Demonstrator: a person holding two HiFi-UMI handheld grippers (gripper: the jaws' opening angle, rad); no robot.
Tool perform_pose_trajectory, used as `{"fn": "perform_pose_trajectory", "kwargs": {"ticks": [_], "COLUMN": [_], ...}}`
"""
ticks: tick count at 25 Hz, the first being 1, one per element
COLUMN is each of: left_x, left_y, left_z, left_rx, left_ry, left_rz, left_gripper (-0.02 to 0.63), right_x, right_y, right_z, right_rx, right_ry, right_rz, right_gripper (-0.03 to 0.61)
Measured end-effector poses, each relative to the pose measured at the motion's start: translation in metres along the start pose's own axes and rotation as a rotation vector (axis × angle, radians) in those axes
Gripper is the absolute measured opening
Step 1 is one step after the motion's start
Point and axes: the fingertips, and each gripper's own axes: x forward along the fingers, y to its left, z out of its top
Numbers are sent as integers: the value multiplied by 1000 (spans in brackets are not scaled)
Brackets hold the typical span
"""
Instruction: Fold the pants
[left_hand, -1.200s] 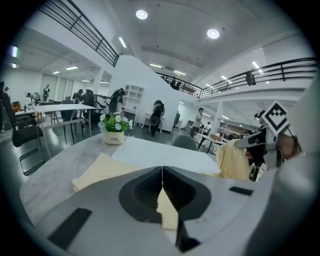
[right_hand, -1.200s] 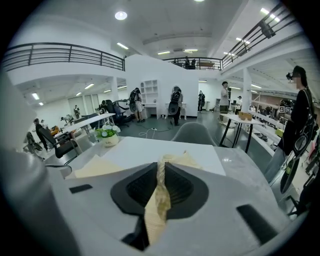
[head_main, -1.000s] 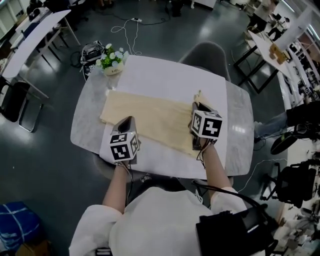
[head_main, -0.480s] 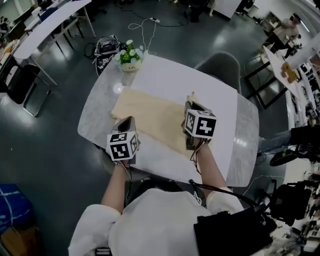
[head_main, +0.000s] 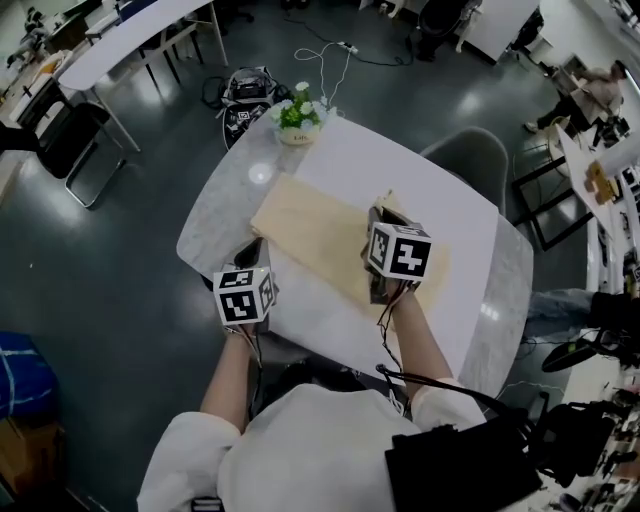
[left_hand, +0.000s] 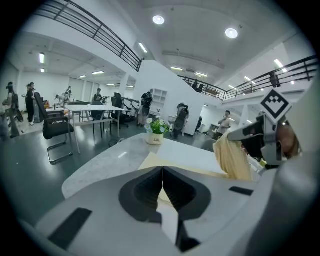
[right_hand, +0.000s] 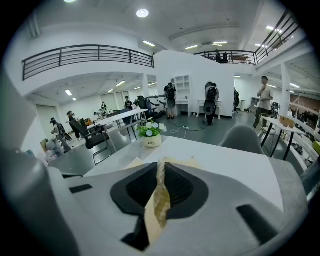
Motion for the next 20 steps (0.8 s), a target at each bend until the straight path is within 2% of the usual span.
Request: {"fn": "perform_pose_trajectory", "kwargs": {"ticks": [20], "left_x": [-17], "left_y": [78], "left_z": [17], "left_rx": [-54], "left_ry": [-25], "left_rz": [122], "left_gripper": [9], "right_x": [50], "right_y": [97], "right_z": [46], "right_rx": [-71], "right_ry": [-20], "right_rz": [154], "right_gripper": [35]}}
